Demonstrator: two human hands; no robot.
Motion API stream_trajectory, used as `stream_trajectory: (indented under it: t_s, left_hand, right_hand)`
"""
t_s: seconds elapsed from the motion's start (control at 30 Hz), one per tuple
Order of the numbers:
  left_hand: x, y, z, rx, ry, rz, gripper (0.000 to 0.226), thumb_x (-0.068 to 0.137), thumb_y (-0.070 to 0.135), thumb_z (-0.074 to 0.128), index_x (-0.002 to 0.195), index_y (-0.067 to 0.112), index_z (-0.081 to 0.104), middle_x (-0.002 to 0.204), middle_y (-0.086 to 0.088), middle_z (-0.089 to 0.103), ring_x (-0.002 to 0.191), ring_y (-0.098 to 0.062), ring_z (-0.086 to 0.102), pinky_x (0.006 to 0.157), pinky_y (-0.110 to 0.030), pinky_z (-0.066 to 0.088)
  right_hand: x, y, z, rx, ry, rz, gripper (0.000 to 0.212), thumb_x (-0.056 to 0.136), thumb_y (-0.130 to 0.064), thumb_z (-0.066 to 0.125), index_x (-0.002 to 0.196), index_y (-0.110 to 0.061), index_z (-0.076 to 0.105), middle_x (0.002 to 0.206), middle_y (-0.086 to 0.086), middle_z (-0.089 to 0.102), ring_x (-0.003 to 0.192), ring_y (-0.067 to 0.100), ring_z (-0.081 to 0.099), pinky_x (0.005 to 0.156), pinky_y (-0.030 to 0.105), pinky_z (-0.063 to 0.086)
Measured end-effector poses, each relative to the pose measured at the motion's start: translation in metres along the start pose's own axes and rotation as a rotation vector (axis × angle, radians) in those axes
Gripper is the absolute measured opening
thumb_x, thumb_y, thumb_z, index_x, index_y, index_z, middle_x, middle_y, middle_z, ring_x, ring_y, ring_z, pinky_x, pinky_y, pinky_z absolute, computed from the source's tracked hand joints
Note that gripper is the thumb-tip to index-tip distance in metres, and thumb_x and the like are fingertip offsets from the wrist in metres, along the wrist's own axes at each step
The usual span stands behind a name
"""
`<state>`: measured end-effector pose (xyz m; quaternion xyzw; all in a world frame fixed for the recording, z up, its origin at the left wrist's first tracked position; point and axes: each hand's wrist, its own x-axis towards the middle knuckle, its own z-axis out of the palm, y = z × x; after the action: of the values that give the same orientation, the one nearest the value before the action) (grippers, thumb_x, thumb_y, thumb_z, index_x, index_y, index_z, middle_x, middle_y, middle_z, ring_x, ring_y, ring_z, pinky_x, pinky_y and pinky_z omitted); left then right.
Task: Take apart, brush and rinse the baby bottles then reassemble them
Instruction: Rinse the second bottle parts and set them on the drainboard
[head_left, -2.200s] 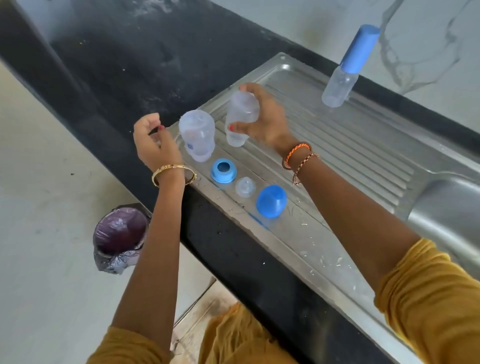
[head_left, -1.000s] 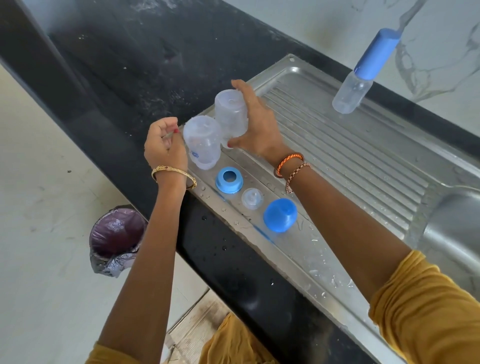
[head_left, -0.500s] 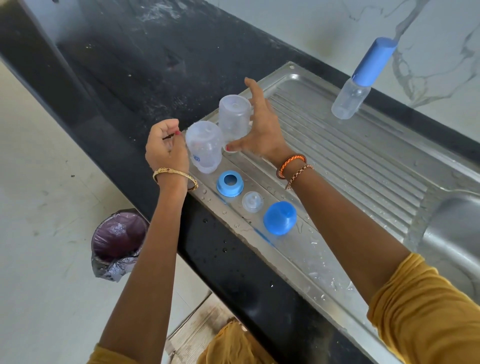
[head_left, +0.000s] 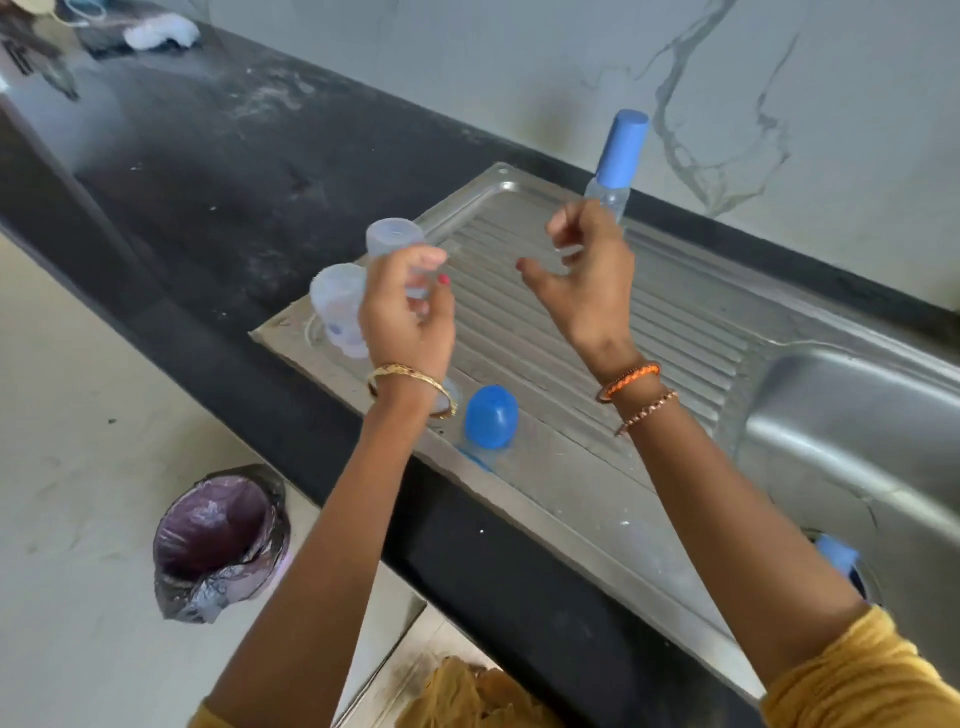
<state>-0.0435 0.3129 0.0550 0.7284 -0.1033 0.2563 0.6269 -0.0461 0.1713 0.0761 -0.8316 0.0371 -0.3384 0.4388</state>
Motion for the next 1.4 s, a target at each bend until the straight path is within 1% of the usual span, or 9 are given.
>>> stream_trajectory:
  t_s: [0.27, 0.43, 0.53, 0.6, 0.67, 0.83, 0.93, 1.23, 1.4]
  left_hand:
    - [-0.122, 0.052, 0.1, -0.224, -0.534, -0.236, 0.047, 0.071, -0.014, 0.061, 0.066, 0.032, 0.055, 0.066, 0.016, 0.061, 0.054, 0.005, 0.052, 0.056, -0.008, 0.04]
    - [-0.195, 0.075, 0.152, -0.183, -0.768, -0.399, 0.033, 0.06, -0.006, 0.061, 0.05, 0.025, 0.052, 0.042, 0.02, 0.052, 0.042, 0.004, 0.045, 0.049, -0.01, 0.035]
    - [-0.219, 0.078, 0.173, -0.009, -0.898, -0.393, 0.02, 0.068, -0.006, 0.065, 0.071, 0.013, 0.071, 0.06, 0.019, 0.064, 0.058, 0.007, 0.054, 0.06, -0.011, 0.041]
    - [-0.225, 0.078, 0.184, 0.126, -1.06, -0.381, 0.032, 0.074, 0.002, 0.068, 0.104, 0.014, 0.07, 0.107, 0.008, 0.063, 0.098, -0.004, 0.057, 0.079, -0.011, 0.039]
    - [-0.233, 0.08, 0.195, 0.198, -1.124, -0.377, 0.045, 0.079, 0.005, 0.066, 0.122, 0.015, 0.059, 0.132, 0.002, 0.048, 0.121, -0.013, 0.047, 0.094, -0.014, 0.034]
    - [-0.244, 0.082, 0.217, 0.257, -1.026, -0.547, 0.041, 0.088, 0.006, 0.056, 0.127, 0.017, 0.054, 0.134, -0.006, 0.049, 0.101, -0.012, 0.048, 0.079, -0.014, 0.035]
    - [-0.247, 0.072, 0.23, 0.328, -1.024, -0.619, 0.039, 0.09, 0.006, 0.053, 0.128, 0.014, 0.053, 0.138, -0.005, 0.046, 0.119, -0.018, 0.047, 0.086, -0.014, 0.033]
    - [-0.251, 0.05, 0.237, 0.591, -1.111, -0.451, 0.039, 0.09, 0.012, 0.056, 0.128, 0.006, 0.051, 0.139, -0.01, 0.045, 0.128, -0.022, 0.042, 0.098, -0.019, 0.028]
    - [-0.259, 0.059, 0.261, 0.266, -0.958, -0.575, 0.037, 0.093, 0.016, 0.054, 0.128, 0.006, 0.048, 0.127, -0.006, 0.054, 0.083, -0.007, 0.061, 0.071, -0.014, 0.045]
  right_hand:
    - [-0.066, 0.056, -0.157, -0.198, 0.185, 0.192, 0.042, 0.071, -0.002, 0.069, 0.06, -0.032, 0.041, 0.061, -0.017, 0.047, 0.055, -0.006, 0.051, 0.058, 0.006, 0.036]
    - [-0.126, 0.098, -0.238, -0.43, 0.287, 0.373, 0.009, 0.068, -0.006, 0.059, 0.064, -0.014, 0.056, 0.063, -0.001, 0.055, 0.063, 0.016, 0.054, 0.062, 0.015, 0.03]
    - [-0.151, 0.134, -0.267, -0.572, -0.201, 0.568, 0.018, 0.073, -0.004, 0.064, 0.089, -0.009, 0.07, 0.091, 0.011, 0.069, 0.09, 0.026, 0.064, 0.069, 0.018, 0.035]
    - [-0.165, 0.155, -0.276, -0.556, -0.694, 0.692, 0.053, 0.077, -0.013, 0.071, 0.127, -0.013, 0.055, 0.132, 0.008, 0.055, 0.123, 0.022, 0.049, 0.094, 0.021, 0.033]
    - [-0.176, 0.172, -0.282, -0.519, -0.868, 0.722, 0.075, 0.078, -0.024, 0.073, 0.142, -0.016, 0.035, 0.147, 0.006, 0.036, 0.135, 0.021, 0.034, 0.106, 0.025, 0.024]
    - [-0.181, 0.201, -0.272, -0.538, -0.793, 0.693, 0.069, 0.084, -0.021, 0.066, 0.144, -0.015, 0.032, 0.143, 0.014, 0.038, 0.132, 0.028, 0.034, 0.103, 0.03, 0.028]
    - [-0.186, 0.222, -0.25, -0.565, -0.849, 0.63, 0.057, 0.083, -0.02, 0.065, 0.136, -0.015, 0.044, 0.128, 0.016, 0.051, 0.117, 0.031, 0.049, 0.092, 0.034, 0.038]
    - [-0.207, 0.244, -0.221, -0.638, -0.729, 0.538, 0.041, 0.086, -0.025, 0.059, 0.12, -0.007, 0.045, 0.107, 0.018, 0.056, 0.098, 0.035, 0.057, 0.072, 0.037, 0.044]
    - [-0.167, 0.239, -0.268, -0.029, -0.096, 0.881, 0.035, 0.09, -0.033, 0.053, 0.121, -0.016, 0.051, 0.1, 0.004, 0.055, 0.087, 0.016, 0.05, 0.079, 0.029, 0.041]
